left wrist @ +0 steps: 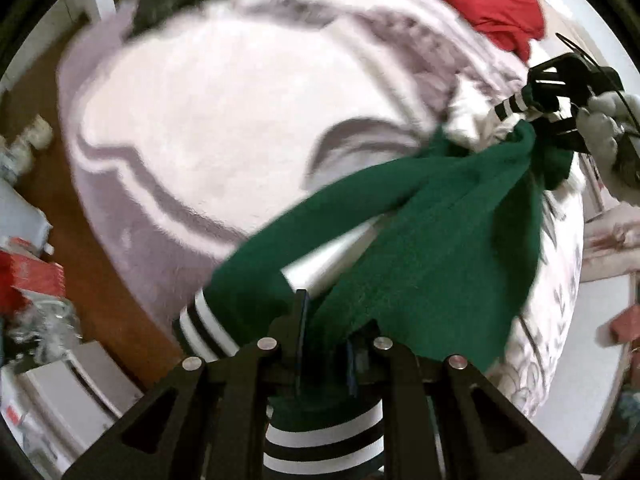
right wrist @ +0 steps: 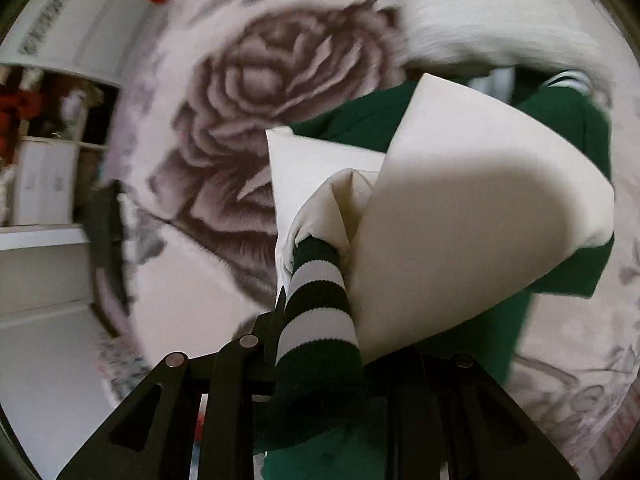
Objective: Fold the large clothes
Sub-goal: 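Lift the jacket hem with both grippers and fold it toward the collar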
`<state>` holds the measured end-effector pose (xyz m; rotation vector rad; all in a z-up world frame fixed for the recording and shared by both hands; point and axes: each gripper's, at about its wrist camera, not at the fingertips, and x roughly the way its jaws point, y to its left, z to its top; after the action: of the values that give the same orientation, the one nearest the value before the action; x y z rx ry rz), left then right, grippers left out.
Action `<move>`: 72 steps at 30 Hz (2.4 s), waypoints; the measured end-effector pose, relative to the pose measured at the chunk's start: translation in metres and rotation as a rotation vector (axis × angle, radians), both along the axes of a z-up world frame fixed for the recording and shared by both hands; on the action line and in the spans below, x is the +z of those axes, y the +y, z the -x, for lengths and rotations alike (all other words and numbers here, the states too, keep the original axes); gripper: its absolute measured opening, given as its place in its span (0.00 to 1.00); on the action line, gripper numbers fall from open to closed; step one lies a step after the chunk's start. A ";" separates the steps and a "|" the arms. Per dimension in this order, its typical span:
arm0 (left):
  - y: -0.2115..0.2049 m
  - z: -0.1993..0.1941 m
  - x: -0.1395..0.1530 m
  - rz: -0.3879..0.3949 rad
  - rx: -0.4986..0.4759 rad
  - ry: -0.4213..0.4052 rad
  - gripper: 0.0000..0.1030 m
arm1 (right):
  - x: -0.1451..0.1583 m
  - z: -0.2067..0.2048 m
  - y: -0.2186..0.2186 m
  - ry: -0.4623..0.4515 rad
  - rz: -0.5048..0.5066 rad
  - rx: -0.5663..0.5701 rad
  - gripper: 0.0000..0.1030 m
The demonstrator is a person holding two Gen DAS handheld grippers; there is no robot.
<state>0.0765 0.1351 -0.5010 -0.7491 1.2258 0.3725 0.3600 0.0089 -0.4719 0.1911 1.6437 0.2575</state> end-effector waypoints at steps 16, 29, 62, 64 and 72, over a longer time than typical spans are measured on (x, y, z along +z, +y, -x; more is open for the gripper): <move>0.002 0.105 -0.030 0.453 0.357 -0.161 0.66 | -0.023 0.059 -0.064 0.156 -0.332 0.035 0.74; 0.011 0.077 -0.008 0.100 0.383 -0.103 0.09 | -0.089 0.192 -0.185 0.287 -0.242 0.022 0.74; 0.046 0.011 -0.018 0.394 -0.381 -0.209 0.13 | -0.128 0.399 -0.103 0.212 -0.508 -0.324 0.24; 0.035 0.028 -0.006 0.401 -0.404 -0.194 0.12 | -0.103 0.410 -0.108 0.202 -0.518 -0.325 0.22; 0.032 0.031 -0.017 0.416 -0.350 0.000 0.27 | -0.084 0.452 -0.151 0.262 -0.441 -0.354 0.40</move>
<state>0.0458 0.1673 -0.5184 -0.8647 1.4236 -0.1779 -0.0915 -0.1424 -0.5563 0.8721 1.7573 0.3305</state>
